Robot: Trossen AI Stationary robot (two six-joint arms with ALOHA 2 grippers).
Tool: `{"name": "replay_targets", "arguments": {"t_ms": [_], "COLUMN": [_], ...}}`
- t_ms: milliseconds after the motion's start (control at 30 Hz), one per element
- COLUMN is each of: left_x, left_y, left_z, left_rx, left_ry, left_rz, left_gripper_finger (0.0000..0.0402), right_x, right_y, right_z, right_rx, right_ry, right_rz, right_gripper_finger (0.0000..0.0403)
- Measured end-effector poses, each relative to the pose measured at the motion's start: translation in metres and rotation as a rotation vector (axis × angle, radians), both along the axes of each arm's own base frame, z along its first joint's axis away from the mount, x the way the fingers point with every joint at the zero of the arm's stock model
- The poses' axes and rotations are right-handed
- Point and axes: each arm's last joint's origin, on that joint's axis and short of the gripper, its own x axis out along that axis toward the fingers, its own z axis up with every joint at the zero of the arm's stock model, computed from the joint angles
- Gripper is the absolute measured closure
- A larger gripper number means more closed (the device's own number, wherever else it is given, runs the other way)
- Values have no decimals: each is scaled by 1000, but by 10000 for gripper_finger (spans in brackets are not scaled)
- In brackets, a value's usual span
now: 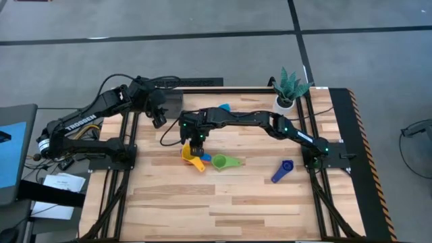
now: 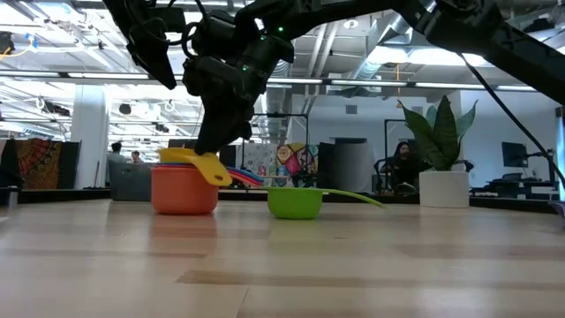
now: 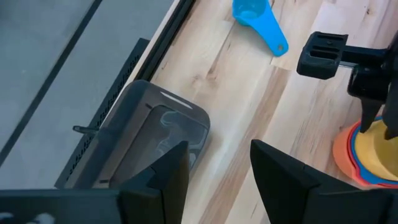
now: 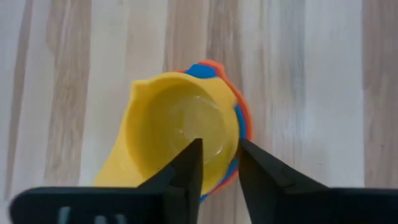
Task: Nest measuring cups in basket
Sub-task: Stack the yellow measuring cup on top of the blue measuring cup
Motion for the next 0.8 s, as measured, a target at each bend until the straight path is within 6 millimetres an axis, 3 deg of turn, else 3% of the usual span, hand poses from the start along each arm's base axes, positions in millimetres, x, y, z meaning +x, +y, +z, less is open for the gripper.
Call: {"name": "replay_targets", "arguments": {"t_ms": [233,567,667,800], "left_x": [0,1,6,13], "left_y": [0,-1,0,0], "left_z": [0,0,-7,-23], "left_rx": [-11,-51,-96,-157], "left_ry": [-9,-37,-84,-134], "left_rz": [13,15,-10,-53], "left_gripper_finger": [242,242,242,242], "right_x": [-1,-26,-31,-29], "right_y": [-4,-20,-13,12], "right_z": [2,56,63,63], "right_rx": [28,63,78,61], "right_ry": [10,2,34,47], "right_rz": [-28,-224,-283,-299], "right_gripper_finger": [235,240,250,271]}}
